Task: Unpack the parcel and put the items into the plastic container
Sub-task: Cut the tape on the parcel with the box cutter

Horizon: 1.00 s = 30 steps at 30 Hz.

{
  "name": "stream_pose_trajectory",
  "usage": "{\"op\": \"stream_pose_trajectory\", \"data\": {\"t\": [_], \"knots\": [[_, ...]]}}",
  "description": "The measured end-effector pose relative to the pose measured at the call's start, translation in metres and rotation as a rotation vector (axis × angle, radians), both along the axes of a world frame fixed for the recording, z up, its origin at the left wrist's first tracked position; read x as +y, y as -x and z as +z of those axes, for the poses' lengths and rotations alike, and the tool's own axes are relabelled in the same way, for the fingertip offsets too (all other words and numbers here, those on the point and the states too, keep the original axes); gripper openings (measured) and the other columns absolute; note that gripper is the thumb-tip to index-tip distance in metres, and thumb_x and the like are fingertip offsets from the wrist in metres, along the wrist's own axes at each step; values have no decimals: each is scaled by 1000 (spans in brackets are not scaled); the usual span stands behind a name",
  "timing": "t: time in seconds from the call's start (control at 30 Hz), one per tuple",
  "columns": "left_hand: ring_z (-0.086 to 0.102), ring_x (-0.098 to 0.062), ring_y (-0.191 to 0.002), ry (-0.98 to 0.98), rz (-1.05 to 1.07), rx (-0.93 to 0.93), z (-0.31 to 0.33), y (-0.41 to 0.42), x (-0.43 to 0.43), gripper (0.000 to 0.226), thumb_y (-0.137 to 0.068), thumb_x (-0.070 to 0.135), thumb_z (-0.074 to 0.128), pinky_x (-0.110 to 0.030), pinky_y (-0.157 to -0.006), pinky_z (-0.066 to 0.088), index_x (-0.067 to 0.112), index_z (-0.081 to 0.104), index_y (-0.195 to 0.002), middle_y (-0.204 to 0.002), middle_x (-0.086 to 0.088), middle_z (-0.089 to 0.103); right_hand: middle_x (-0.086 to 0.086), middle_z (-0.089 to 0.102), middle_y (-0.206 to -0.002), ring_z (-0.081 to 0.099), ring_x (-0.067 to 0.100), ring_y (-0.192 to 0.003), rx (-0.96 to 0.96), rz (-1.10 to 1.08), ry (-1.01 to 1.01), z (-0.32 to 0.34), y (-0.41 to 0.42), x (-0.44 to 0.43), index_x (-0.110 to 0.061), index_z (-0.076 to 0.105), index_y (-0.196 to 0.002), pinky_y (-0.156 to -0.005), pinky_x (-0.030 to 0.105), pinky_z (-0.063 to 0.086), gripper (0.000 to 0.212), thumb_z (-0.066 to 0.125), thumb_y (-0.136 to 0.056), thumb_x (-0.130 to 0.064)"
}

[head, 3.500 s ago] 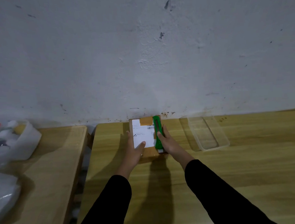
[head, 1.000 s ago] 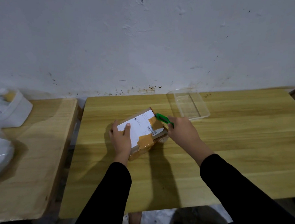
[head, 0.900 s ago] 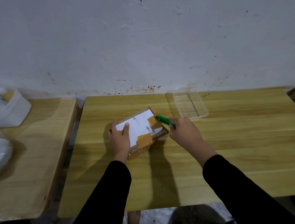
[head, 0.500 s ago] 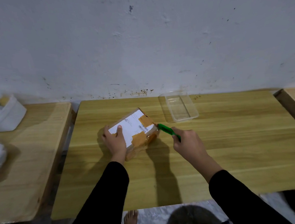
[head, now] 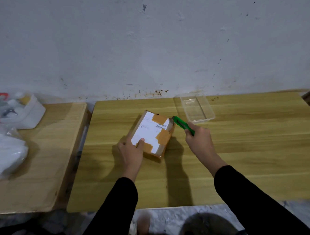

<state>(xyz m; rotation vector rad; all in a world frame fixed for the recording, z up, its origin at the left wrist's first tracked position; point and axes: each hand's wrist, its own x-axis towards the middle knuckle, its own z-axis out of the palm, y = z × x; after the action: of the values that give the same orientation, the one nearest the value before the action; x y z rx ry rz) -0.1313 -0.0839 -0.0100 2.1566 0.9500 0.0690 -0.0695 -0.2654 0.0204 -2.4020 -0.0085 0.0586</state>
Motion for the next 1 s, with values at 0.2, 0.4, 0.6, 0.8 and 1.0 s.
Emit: {"op": "stream_pose_trajectory", "data": {"t": [0.2,0.4,0.6,0.8,1.0], "knots": [[36,-28,-119,-168,-110,36,-9,7,-28,66,-89,54,45,-33,-85,34,18,29,-143,-129,-14,43,19,67,-84,61,32,-66,12,-25,-8,-1,-1,-6,-13,55,-127,-57,38,53,36,50,-91,-13],[31,-29,-135,-10,-413,66,-11,-10,-2,69,-92,53,40,-41,-99,36,33,7,-149,-151,-9,29,15,67,-82,57,25,-59,22,-29,-38,-3,3,-8,-14,56,-126,-54,33,49,36,50,-91,-12],[36,-34,-131,63,-367,51,-15,-11,-11,69,-92,52,41,-42,-101,36,38,3,-148,-148,-14,33,16,68,-83,54,22,-56,33,-25,-43,-5,4,-13,-12,57,-125,-51,29,44,36,50,-90,-14],[37,-37,-130,91,-317,47,-20,-14,-16,70,-92,53,41,-45,-101,36,39,2,-148,-147,-16,33,17,68,-84,61,27,-63,35,-4,-12,-6,1,-6,-12,59,-122,-55,33,52,34,50,-89,-13],[31,-34,-134,164,-254,3,-22,-16,-17,71,-92,48,47,-43,-105,32,38,5,-148,-148,-14,32,18,66,-83,60,28,-67,59,88,79,4,-9,-6,-9,66,-111,-56,33,50,30,49,-86,-10]]}}
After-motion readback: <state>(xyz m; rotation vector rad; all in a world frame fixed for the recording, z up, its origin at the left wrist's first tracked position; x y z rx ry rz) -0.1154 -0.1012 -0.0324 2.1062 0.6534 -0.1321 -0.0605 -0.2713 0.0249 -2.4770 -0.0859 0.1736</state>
